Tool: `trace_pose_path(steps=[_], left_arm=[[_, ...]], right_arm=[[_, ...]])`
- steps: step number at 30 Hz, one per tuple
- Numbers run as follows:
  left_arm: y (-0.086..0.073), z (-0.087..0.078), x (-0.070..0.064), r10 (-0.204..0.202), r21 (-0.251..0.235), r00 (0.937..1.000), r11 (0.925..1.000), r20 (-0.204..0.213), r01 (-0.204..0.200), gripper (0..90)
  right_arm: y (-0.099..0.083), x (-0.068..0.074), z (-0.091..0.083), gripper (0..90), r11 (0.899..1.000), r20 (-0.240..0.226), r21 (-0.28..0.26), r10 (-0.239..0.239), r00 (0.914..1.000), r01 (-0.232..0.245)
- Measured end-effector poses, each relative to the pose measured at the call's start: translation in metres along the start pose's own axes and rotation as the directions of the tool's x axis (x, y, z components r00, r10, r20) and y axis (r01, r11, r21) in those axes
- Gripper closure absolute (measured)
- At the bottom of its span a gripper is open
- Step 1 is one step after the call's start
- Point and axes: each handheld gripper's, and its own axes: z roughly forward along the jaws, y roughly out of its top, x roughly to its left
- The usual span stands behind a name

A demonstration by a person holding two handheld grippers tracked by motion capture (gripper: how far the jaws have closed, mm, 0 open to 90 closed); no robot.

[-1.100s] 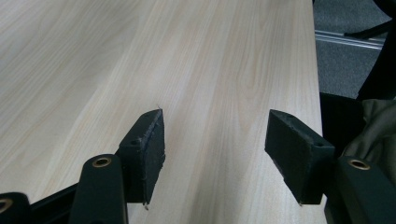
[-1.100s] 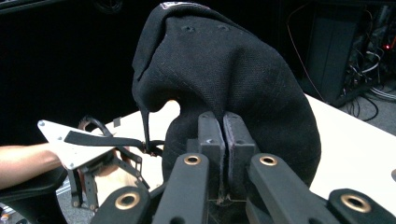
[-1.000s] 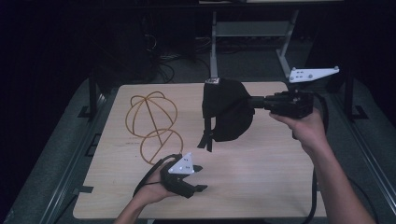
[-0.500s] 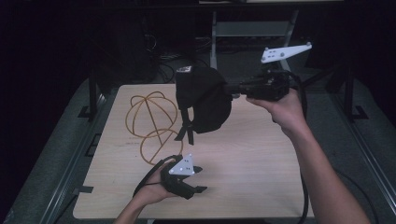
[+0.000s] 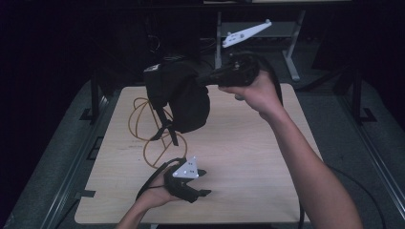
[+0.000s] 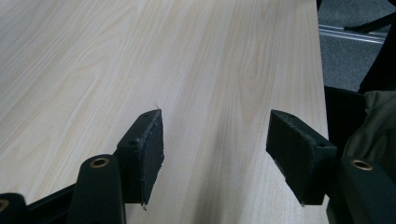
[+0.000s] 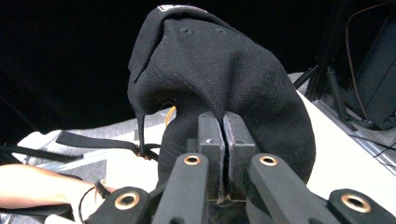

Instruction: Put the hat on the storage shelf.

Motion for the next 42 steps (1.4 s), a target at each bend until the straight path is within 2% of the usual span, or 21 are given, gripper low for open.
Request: trace_pose_path(steps=[2,5,10,11,12,16,18,19,23,26,32,35,38,40,41,42], left_arm=[[0.000,0.000,0.001,-0.003,-0.002,1.0000,1.0000,0.001,0.003,36.5],[0.000,0.000,0.001,0.004,0.001,1.0000,1.0000,0.003,-0.004,36.5],[0.000,-0.001,0.001,0.006,0.001,1.0000,1.0000,-0.002,-0.006,36.5],[0.000,-0.001,0.001,0.007,0.003,1.0000,1.0000,-0.003,-0.007,36.5],[0.000,-0.001,0.001,0.008,0.003,1.0000,1.0000,-0.003,-0.008,36.5],[0.000,0.000,0.001,0.024,0.013,0.9997,0.9996,0.001,-0.024,36.5],[0.000,0.001,0.000,0.022,0.015,0.9997,0.9996,0.006,-0.023,36.5],[0.000,0.001,0.000,0.022,0.015,0.9997,0.9996,0.006,-0.023,36.5],[0.000,0.002,0.000,0.003,0.011,0.9999,0.9999,0.013,-0.003,36.5],[0.000,0.002,0.000,0.020,0.020,0.9998,0.9996,0.009,-0.020,36.5],[0.001,0.004,-0.001,0.030,0.021,0.9995,0.9993,0.010,-0.030,36.5],[0.001,0.005,-0.001,0.034,0.025,0.9993,0.9991,0.014,-0.034,36.5],[0.000,0.006,-0.001,0.032,0.028,0.9994,0.9991,0.014,-0.032,36.6],[0.000,0.006,-0.001,0.031,0.028,0.9994,0.9991,0.015,-0.032,36.6],[0.000,0.006,-0.001,0.029,0.030,0.9995,0.9991,0.013,-0.029,36.5],[0.000,0.006,-0.001,0.029,0.030,0.9995,0.9991,0.013,-0.030,36.5]], right_arm=[[0.014,0.001,0.016,87.6,0.999,-0.019,0.040,0.007,0.9998,-0.007],[0.022,0.001,0.026,87.6,0.998,-0.026,0.068,0.016,0.9995,-0.014],[0.040,0.002,0.058,87.4,0.991,-0.062,0.131,0.016,0.9980,-0.008],[0.044,0.003,0.069,87.4,0.989,-0.069,0.145,0.014,0.9975,-0.004],[0.044,0.003,0.069,87.4,0.989,-0.069,0.145,0.014,0.9975,-0.004],[0.048,0.001,0.090,87.3,0.987,-0.089,0.162,0.026,0.9957,-0.012],[0.049,-0.001,0.104,87.2,0.985,-0.103,0.173,0.037,0.9940,-0.019],[0.049,-0.001,0.104,87.2,0.985,-0.103,0.173,0.037,0.9940,-0.019],[0.048,-0.004,0.123,86.9,0.985,-0.127,0.166,0.069,0.9894,-0.048],[0.046,-0.007,0.136,86.5,0.985,-0.134,0.163,0.080,0.9878,-0.057],[0.036,-0.009,0.163,85.3,0.978,-0.119,0.192,0.100,0.9878,-0.076],[0.033,-0.009,0.167,84.8,0.977,-0.108,0.195,0.103,0.9887,-0.081],[0.029,-0.011,0.173,77.2,0.978,-0.083,0.192,0.092,0.9923,-0.075],[0.027,-0.011,0.173,68.2,0.979,-0.078,0.186,0.094,0.9926,-0.078],[0.026,-0.012,0.172,61.0,0.980,-0.074,0.182,0.099,0.9923,-0.084],[0.025,-0.012,0.171,58.3,0.979,-0.077,0.179,0.109,0.9911,-0.093]])
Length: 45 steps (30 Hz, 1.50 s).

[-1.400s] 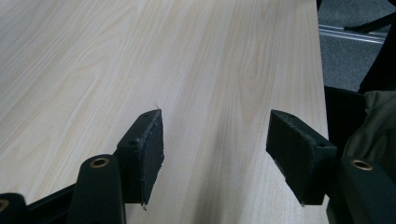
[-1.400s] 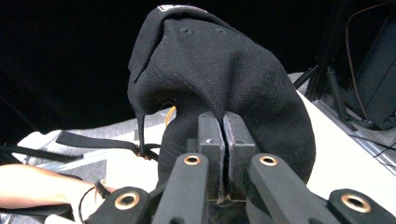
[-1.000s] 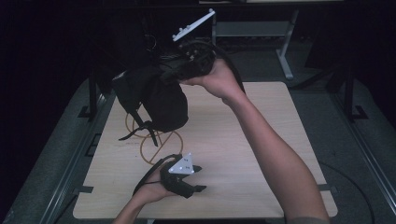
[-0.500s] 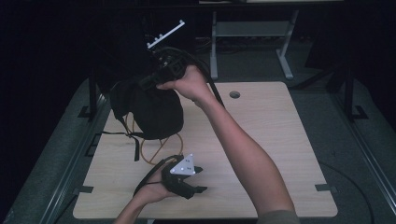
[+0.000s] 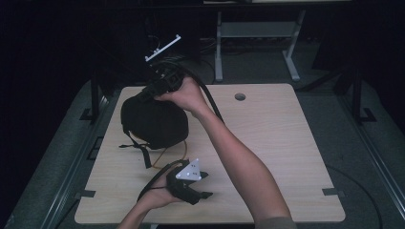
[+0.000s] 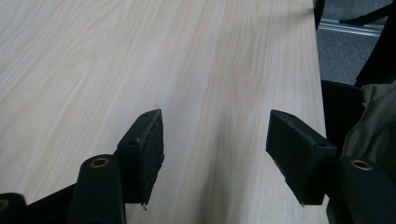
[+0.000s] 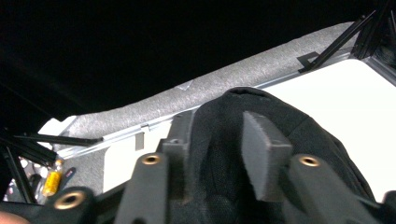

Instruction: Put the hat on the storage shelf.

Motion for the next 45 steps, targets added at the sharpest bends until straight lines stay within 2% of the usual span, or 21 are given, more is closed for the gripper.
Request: trace_pose_path(steps=[1,3,4,8,9,10,12,14,16,20,31,45], left_arm=[[0.000,0.000,0.000,0.000,0.002,1.0000,1.0000,0.000,0.000,36.5],[0.000,-0.001,0.000,0.002,0.003,1.0000,1.0000,-0.003,-0.002,36.3],[-0.001,-0.001,0.000,-0.016,-0.002,0.9999,0.9999,-0.007,0.016,35.5],[-0.001,-0.002,0.000,-0.026,-0.001,0.9996,0.9997,-0.012,0.026,34.1],[-0.001,-0.002,0.001,-0.015,0.000,0.9998,0.9999,-0.014,0.015,33.7],[-0.001,-0.002,0.001,-0.026,-0.005,0.9995,0.9996,-0.017,0.026,32.8],[-0.001,-0.002,0.002,-0.024,-0.006,0.9995,0.9997,-0.020,0.024,32.5],[-0.002,-0.001,0.000,-0.049,-0.010,0.9986,0.9987,-0.020,0.049,31.5],[-0.002,-0.001,0.002,-0.042,-0.010,0.9989,0.9991,-0.018,0.042,30.9],[-0.002,-0.002,0.001,-0.058,-0.022,0.9980,0.9981,-0.026,0.057,29.6],[-0.001,-0.002,0.003,-0.056,-0.041,0.9973,0.9977,-0.048,0.054,28.0],[-0.003,0.000,0.004,-0.060,-0.032,0.9970,0.9977,-0.048,0.059,27.9]], right_arm=[[0.000,0.000,0.000,58.3,1.000,0.000,0.000,0.000,1.0000,0.000],[-0.001,0.001,-0.003,52.0,1.000,0.017,-0.010,-0.012,0.9998,0.012],[-0.004,0.001,-0.007,45.5,1.000,0.013,-0.009,-0.003,0.9999,0.003],[-0.009,-0.001,-0.014,42.1,1.000,0.008,-0.017,0.007,0.9999,-0.007],[-0.011,-0.001,-0.016,41.5,1.000,0.013,-0.027,-0.002,0.9999,0.002],[-0.016,-0.002,-0.023,40.7,0.999,0.016,-0.046,0.000,0.9999,0.001],[-0.018,-0.003,-0.025,40.3,0.998,0.023,-0.055,0.001,0.9997,0.000],[-0.022,-0.004,-0.031,38.7,0.998,0.028,-0.062,0.007,0.9996,-0.005],[-0.026,-0.004,-0.037,37.0,0.997,0.025,-0.074,0.000,0.9997,0.002],[-0.029,-0.005,-0.043,36.2,0.996,0.030,-0.083,-0.005,0.9995,0.008],[-0.036,-0.006,-0.057,33.0,0.994,0.040,-0.110,0.002,0.9992,0.002],[-0.048,-0.012,-0.070,31.0,0.994,0.051,-0.111,0.020,0.9985,-0.014]])
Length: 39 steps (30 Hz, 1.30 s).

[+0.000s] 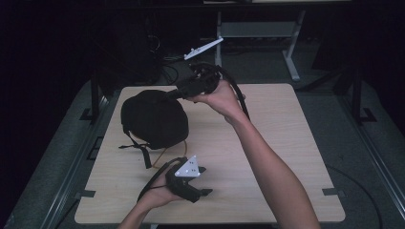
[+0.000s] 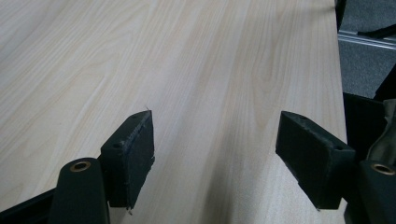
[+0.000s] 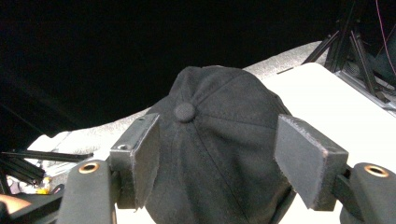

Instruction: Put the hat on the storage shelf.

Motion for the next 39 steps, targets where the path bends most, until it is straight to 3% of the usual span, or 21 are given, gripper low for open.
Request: trace_pose_path(steps=[17,29,35,39], left_arm=[[-0.001,0.001,0.002,-0.013,-0.003,0.9996,0.9999,-0.023,0.013,27.8],[-0.002,0.005,0.002,-0.014,0.013,0.9997,0.9998,-0.020,0.014,26.9],[-0.003,0.006,0.002,-0.046,-0.006,0.9988,0.9989,-0.020,0.045,26.2],[-0.003,0.006,0.004,-0.039,-0.001,0.9988,0.9993,-0.029,0.039,25.9]], right_arm=[[-0.027,-0.013,-0.030,29.5,0.999,0.030,-0.007,0.037,0.9989,-0.037],[-0.051,-0.019,-0.056,22.5,0.997,0.075,-0.031,0.066,0.9950,-0.064],[-0.063,-0.023,-0.067,22.0,0.995,0.087,-0.047,0.087,0.9924,-0.083],[-0.071,-0.023,-0.073,22.0,0.995,0.091,-0.047,0.087,0.9920,-0.083]])
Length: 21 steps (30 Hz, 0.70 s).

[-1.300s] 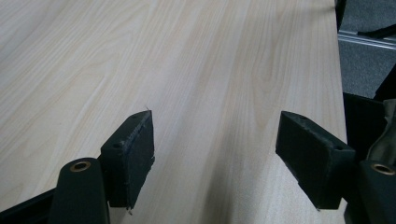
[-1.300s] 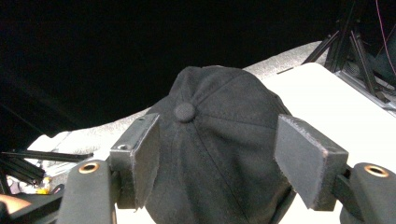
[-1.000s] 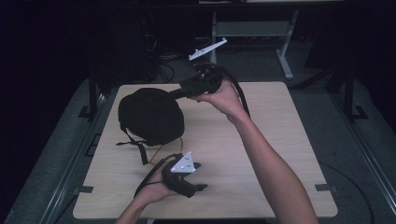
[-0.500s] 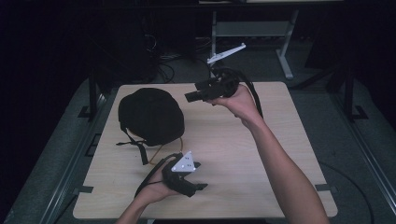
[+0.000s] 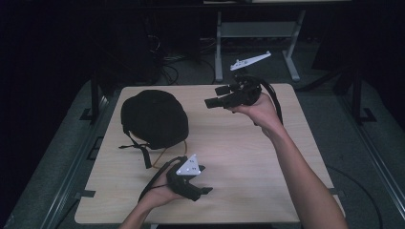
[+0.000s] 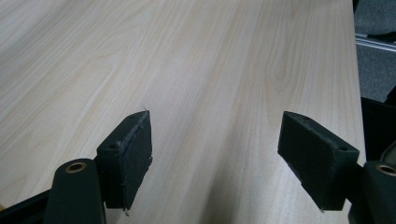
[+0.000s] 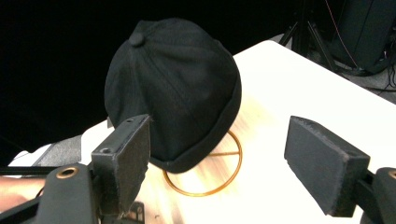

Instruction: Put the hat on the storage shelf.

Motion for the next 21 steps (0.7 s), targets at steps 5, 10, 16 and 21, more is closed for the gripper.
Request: trace_pose_path(steps=[5,10,16,21], left_arm=[[0.000,0.000,0.002,0.008,0.000,0.9999,1.0000,-0.008,-0.008,25.9],[0.000,0.002,0.002,-0.002,-0.005,0.9999,1.0000,-0.011,0.002,25.8],[0.000,0.001,0.004,0.009,0.009,0.9998,0.9999,-0.018,-0.009,25.9],[-0.001,0.002,0.004,-0.007,0.004,0.9997,1.0000,-0.021,0.007,25.9]], right_arm=[[-0.012,-0.004,-0.010,21.8,1.000,0.005,-0.002,0.011,0.9999,-0.010],[-0.025,-0.009,-0.020,21.6,1.000,0.015,-0.011,0.029,0.9995,-0.029],[-0.042,-0.016,-0.033,21.2,0.999,0.030,-0.018,0.052,0.9982,-0.051],[-0.055,-0.021,-0.042,21.1,0.997,0.038,-0.028,0.073,0.9966,-0.072]])
